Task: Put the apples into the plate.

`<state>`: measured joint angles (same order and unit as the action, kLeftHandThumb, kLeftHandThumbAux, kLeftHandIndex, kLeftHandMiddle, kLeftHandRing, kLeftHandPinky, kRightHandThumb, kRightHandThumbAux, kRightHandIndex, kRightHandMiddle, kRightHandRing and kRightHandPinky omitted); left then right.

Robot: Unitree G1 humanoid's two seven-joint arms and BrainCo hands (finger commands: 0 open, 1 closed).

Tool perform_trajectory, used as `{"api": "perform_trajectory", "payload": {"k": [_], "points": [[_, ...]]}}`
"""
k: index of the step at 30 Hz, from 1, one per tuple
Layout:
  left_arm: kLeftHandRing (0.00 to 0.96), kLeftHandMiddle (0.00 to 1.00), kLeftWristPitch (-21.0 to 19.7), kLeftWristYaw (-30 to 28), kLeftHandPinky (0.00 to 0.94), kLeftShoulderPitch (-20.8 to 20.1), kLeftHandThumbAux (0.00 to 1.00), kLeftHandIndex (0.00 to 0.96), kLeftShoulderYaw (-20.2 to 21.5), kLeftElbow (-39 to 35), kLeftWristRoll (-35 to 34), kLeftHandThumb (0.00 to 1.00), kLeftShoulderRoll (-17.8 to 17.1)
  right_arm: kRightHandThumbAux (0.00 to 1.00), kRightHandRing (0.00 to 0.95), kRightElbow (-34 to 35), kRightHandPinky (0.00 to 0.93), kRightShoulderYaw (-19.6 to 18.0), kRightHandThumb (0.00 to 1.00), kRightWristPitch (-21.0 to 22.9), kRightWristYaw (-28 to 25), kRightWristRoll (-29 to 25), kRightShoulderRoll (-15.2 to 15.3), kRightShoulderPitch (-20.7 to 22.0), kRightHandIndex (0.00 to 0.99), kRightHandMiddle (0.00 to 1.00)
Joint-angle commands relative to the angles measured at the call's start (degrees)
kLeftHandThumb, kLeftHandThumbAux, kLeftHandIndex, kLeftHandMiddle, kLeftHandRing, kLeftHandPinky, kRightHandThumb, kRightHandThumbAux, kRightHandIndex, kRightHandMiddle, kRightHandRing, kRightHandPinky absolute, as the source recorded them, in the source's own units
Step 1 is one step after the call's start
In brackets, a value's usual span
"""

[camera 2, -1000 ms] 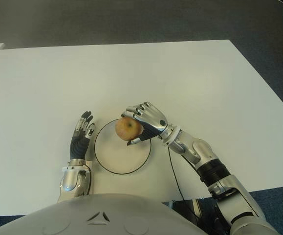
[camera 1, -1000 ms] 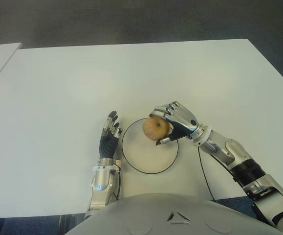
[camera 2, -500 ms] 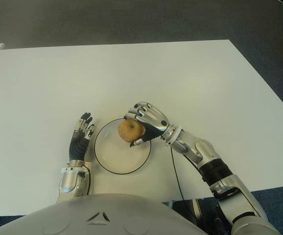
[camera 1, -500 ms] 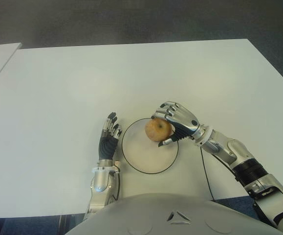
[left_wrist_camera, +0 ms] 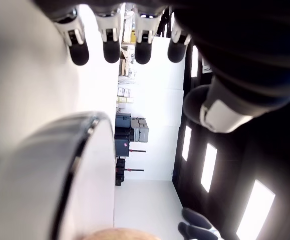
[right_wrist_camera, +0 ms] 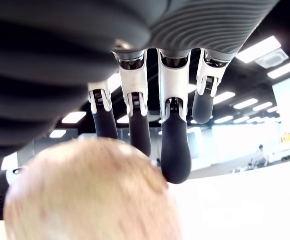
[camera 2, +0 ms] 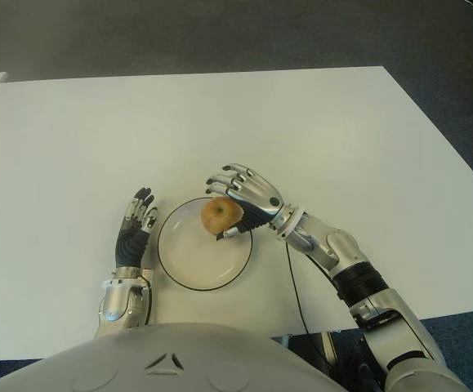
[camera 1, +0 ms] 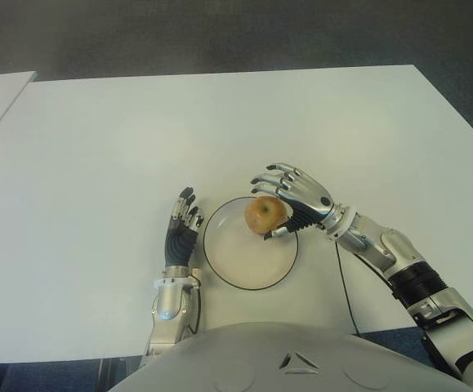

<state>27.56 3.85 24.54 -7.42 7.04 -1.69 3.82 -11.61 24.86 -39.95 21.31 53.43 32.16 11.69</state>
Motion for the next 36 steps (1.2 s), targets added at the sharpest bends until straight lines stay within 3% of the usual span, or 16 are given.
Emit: {"api": "perform_trajectory", "payload": {"k": [1, 3, 7, 10, 20, 30, 36], "points": [[0.0, 0.007, -0.8, 0.5, 0.0, 0.6, 0.568, 0.015, -0.7, 1.1, -0.3, 0.0, 3.0, 0.453, 0.089, -1.1, 0.059, -0.4, 0.353, 0.8, 0.0, -0.5, -0.8, 0.4, 0.23, 0.159], [0.0, 0.007, -0.8, 0.6, 0.0, 0.7, 0.567, 0.015, -0.9, 0.9, -0.2, 0.0, 3.0, 0.442, 0.06, -1.1, 0.03, -0.4, 0.352, 1.3, -0.1, 0.1, -0.8, 0.5, 0.216, 0.136], [0.0, 0.013, -0.8, 0.9, 0.0, 0.8, 0.57, 0.023, -1.0, 0.6, -0.2, 0.0, 3.2, 0.338, 0.012, -0.6, 0.006, -0.2, 0.32, 2.5, -1.5, 0.8, -0.6, 0.6, 0.052, 0.028], [0.0, 0.015, -1.0, 1.0, 0.0, 0.9, 0.57, 0.028, -1.0, 0.5, -0.3, 0.0, 3.4, 0.267, 0.004, -0.2, 0.001, -0.1, 0.283, 2.6, -3.8, -0.1, -0.1, 0.6, 0.017, 0.009], [0.0, 0.014, -1.6, 2.1, 0.0, 0.9, 0.56, 0.028, -1.3, 0.2, 0.3, 0.0, 3.5, 0.138, 0.0, 0.0, 0.0, -0.2, 0.208, 0.9, -8.3, -3.2, 0.1, 0.9, 0.0, 0.0], [0.0, 0.001, -0.7, 1.6, 0.0, 0.4, 0.528, 0.014, -1.3, 0.8, 0.7, 0.0, 2.3, 0.099, 0.0, 1.2, 0.0, -1.1, 0.208, 3.0, -10.9, -4.4, -0.6, 0.5, 0.0, 0.0], [0.0, 0.0, -1.4, 0.7, 0.0, 0.3, 0.509, 0.008, -1.2, 0.7, -0.1, 0.0, 1.9, 0.112, 0.0, 2.1, 0.0, -2.8, 0.205, 4.8, -14.2, -8.2, -1.1, -0.2, 0.0, 0.0]]}}
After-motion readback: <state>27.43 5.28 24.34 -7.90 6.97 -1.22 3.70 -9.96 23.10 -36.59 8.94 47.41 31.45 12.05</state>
